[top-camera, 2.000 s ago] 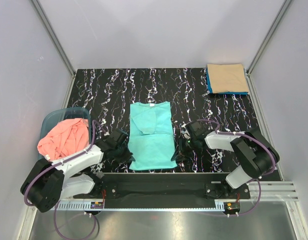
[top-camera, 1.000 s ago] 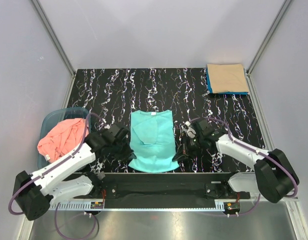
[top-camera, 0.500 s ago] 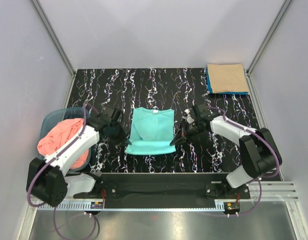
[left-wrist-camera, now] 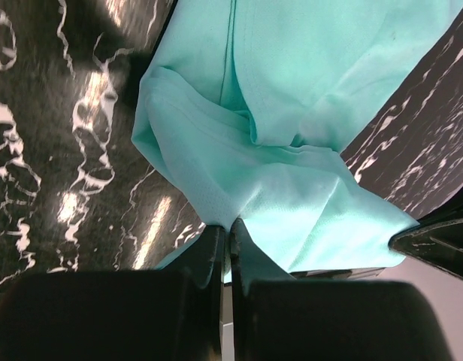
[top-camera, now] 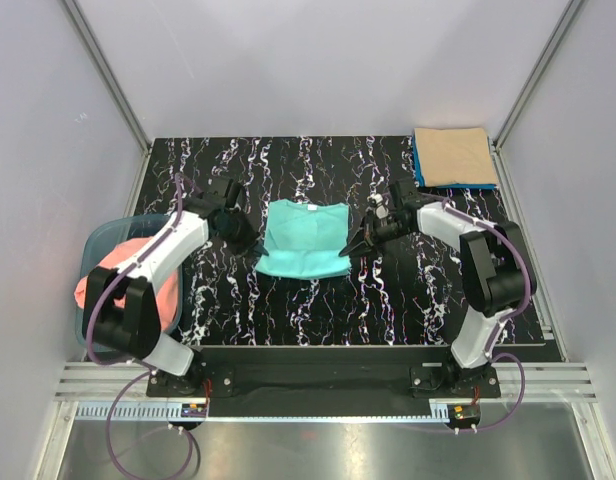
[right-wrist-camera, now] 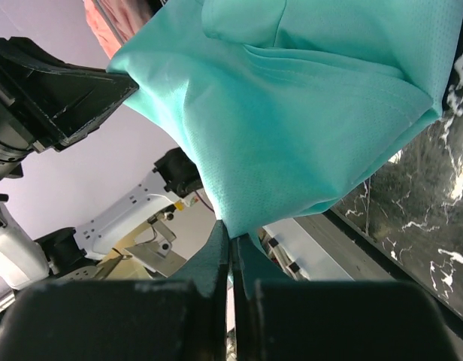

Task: Fold and stack the t-shirts
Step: Fold the tshirt

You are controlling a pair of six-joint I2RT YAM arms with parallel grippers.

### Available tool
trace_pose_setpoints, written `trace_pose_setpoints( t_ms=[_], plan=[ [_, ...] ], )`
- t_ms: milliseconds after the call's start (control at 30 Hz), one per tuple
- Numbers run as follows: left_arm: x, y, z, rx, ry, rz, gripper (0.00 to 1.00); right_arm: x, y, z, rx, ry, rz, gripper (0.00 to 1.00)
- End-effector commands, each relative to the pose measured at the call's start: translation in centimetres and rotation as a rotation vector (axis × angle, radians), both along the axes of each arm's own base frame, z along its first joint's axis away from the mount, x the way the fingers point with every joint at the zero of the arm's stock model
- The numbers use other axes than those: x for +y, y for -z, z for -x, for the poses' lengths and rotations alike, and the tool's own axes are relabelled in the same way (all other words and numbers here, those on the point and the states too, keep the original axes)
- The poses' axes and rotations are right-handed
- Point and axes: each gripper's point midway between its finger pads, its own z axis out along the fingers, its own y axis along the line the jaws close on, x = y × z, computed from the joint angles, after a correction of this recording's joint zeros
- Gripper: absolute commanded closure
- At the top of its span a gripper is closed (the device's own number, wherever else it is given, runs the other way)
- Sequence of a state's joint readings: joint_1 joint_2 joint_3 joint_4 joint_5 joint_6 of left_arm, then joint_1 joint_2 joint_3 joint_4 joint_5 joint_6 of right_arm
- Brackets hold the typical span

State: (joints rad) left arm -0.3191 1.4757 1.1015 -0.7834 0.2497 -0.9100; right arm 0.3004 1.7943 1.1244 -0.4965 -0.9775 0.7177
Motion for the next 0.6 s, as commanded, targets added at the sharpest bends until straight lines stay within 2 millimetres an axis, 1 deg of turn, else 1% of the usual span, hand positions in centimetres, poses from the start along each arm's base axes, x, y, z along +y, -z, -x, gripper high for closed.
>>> trace_pose_setpoints(
  t_ms=[0, 33, 67, 100, 133, 167, 233, 267, 333, 400, 433, 467, 533, 567],
  plan=[
    [-0.5, -2.3, -3.3, -0.078, 0.014, 0.067, 1.00, -0.1, -1.5, -2.1, 0.005, 0.002, -0.071, 1.00],
    [-0.6, -2.8, -4.3, -0.101, 0.012, 0.074, 1.00, 0.0, -1.5, -2.4, 0.012, 0.000, -0.082, 1.00],
    [-0.3, -2.0, -4.9, -0.078, 0.002, 0.070, 0.99, 0.0, -1.1, -3.2, 0.024, 0.006, -0.080, 1.00],
    [-0.3, -1.8, -5.4, -0.076, 0.003, 0.071, 0.99, -0.1, -1.0, -3.7, 0.029, 0.012, -0.083, 1.00],
    [-0.4, -2.1, -6.2, -0.085, 0.005, 0.075, 0.99, 0.0, -0.8, -4.1, 0.029, 0.013, -0.082, 1.00],
    [-0.3, -1.0, -6.7, -0.051, 0.004, 0.073, 0.99, 0.1, -0.5, -4.8, 0.036, 0.013, -0.082, 1.00],
    [-0.5, -1.1, -7.7, -0.055, 0.008, 0.082, 0.99, 0.1, -0.1, -5.4, 0.053, 0.018, -0.084, 1.00],
    [-0.4, -0.5, -8.1, -0.041, 0.002, 0.082, 0.99, 0.3, 0.2, -6.0, 0.053, 0.016, -0.085, 1.00],
    [-0.6, -0.8, -9.0, -0.055, -0.009, 0.093, 0.99, 0.2, 0.2, -6.7, 0.057, 0.026, -0.084, 1.00],
    [-0.5, -0.3, -9.7, -0.050, -0.023, 0.095, 0.99, 0.2, 0.6, -7.6, 0.073, 0.053, -0.085, 0.99],
    [-0.6, -0.7, -10.3, -0.062, -0.031, 0.103, 0.99, 0.1, 0.6, -8.1, 0.075, 0.065, -0.093, 0.99],
    [-0.5, -0.2, -10.8, -0.051, -0.039, 0.103, 0.99, 0.1, 0.9, -8.9, 0.066, 0.077, -0.098, 0.98],
    [-0.6, 0.0, -11.8, -0.057, -0.051, 0.112, 0.96, -0.2, 1.4, -10.0, 0.074, 0.114, -0.084, 0.96],
    [-0.6, 0.1, -12.2, -0.058, -0.056, 0.112, 0.94, -0.2, 2.0, -10.5, 0.084, 0.123, -0.080, 0.94]
  ],
)
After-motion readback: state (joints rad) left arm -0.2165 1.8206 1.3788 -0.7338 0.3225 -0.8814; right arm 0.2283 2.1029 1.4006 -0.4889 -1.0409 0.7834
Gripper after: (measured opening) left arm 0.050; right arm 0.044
